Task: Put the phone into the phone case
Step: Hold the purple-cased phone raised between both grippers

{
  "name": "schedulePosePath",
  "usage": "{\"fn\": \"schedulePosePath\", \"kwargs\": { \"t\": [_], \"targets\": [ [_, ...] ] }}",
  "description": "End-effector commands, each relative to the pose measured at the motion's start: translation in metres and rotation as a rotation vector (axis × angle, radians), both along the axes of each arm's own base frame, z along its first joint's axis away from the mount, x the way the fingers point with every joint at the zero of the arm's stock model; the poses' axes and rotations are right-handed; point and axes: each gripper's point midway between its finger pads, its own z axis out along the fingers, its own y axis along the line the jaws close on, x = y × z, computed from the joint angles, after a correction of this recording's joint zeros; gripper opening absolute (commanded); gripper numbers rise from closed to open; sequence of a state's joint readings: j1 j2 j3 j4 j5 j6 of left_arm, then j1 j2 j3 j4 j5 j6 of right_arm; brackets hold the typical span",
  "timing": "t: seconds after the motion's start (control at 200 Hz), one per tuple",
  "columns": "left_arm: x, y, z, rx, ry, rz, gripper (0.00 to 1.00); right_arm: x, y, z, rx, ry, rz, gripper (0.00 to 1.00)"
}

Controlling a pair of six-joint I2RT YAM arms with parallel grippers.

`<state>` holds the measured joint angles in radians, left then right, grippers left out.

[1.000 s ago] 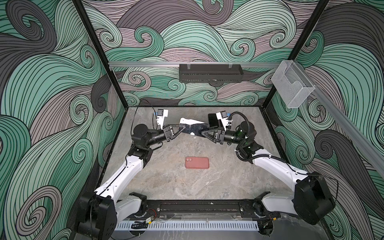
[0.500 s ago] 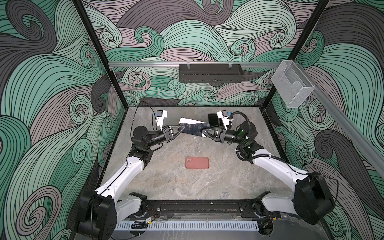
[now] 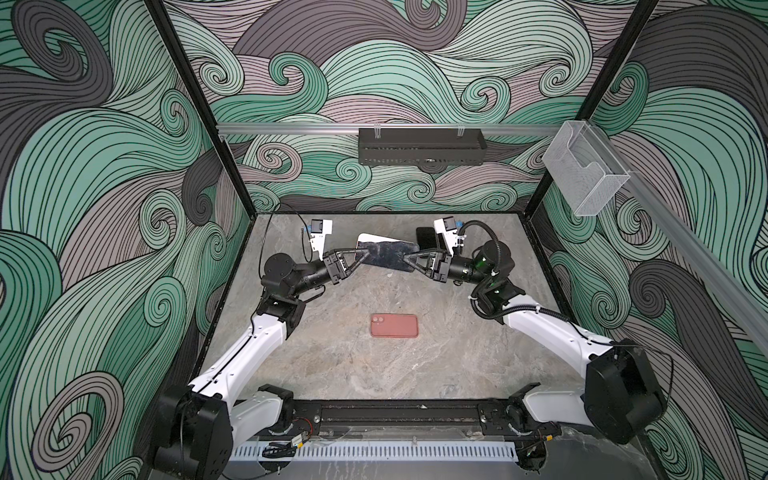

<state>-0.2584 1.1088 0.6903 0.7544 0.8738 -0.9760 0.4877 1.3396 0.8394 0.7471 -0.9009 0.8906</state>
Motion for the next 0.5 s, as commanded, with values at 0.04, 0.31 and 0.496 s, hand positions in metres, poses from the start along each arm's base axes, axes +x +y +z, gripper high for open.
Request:
{"fn": "schedulePosePath", "kwargs": {
  "t": [0.04, 0.31, 0.496],
  "targets": [
    [0.0097, 0.0046, -0.0023, 0.017, 0.003, 0.056, 0.04, -0.0130, 0.0017, 0.0379, 0.068, -0.120, 0.051, 0.14],
    [0.0070, 0.0070, -0.0099, 0.071, 0.008, 0.081, 0.46, -0.0107, 0.0031, 0.0389, 0.063, -0.098, 0.054, 0.04],
    [0.0019, 0.0108, -0.0108, 0.113, -0.003, 0.106, 0.58, -0.0098, 0.0030, 0.0375, 0.048, -0.093, 0.045, 0.03]
  ]
}}
